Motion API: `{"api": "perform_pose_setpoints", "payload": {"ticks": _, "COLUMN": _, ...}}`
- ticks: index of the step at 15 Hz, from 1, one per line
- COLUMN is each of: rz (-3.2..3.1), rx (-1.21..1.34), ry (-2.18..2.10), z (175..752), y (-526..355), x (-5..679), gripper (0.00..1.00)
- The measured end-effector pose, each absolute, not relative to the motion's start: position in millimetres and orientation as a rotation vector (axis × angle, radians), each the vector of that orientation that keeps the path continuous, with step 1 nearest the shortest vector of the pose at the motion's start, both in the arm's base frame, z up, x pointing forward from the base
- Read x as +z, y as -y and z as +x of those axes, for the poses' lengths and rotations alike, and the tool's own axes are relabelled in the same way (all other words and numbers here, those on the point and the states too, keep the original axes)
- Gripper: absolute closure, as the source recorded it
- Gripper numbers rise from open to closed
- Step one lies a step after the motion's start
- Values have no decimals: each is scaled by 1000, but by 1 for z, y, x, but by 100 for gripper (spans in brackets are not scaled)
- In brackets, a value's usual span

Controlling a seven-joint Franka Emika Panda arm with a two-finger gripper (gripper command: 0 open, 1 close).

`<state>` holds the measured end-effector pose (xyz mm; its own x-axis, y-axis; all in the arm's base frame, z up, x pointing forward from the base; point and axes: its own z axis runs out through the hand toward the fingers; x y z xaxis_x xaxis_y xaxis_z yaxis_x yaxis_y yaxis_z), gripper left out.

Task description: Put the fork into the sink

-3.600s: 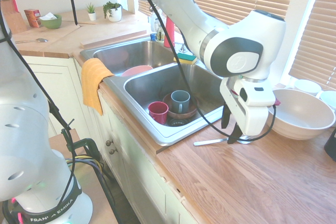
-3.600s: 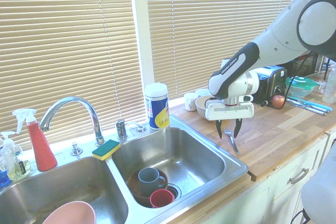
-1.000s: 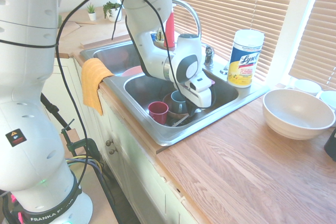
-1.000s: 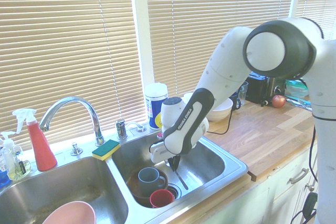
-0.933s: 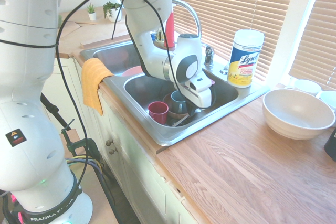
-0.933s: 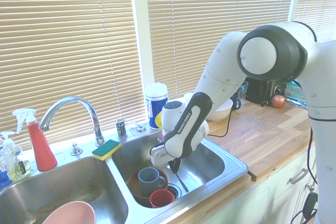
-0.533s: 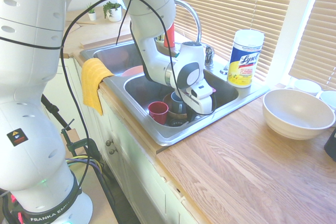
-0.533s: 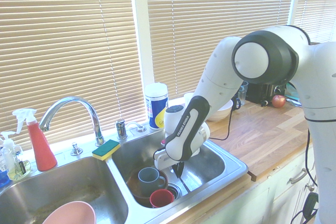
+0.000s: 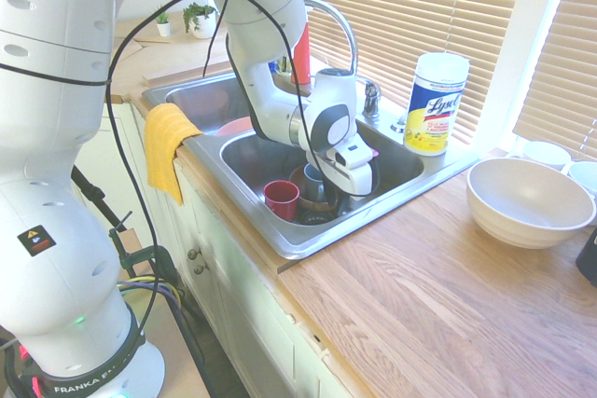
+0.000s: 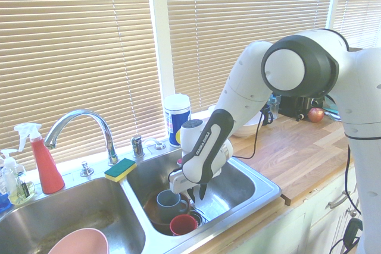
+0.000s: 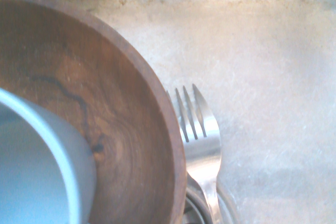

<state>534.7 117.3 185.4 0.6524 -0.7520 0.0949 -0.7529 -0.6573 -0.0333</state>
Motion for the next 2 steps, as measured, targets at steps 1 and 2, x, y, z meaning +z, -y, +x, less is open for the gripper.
{"api": "perform_pose_setpoints", "payload": {"ticks": 1, "rz": 2856, "rx": 181, "ry": 1290, "z": 537, "y": -119, "x": 196, "gripper": 0}}
{"api": "perform_pose_setpoints", "payload": {"ticks": 2, "rz": 2864, "rx": 202, "ry": 1284, "z": 538, "y": -122, "x": 211, "gripper": 0}}
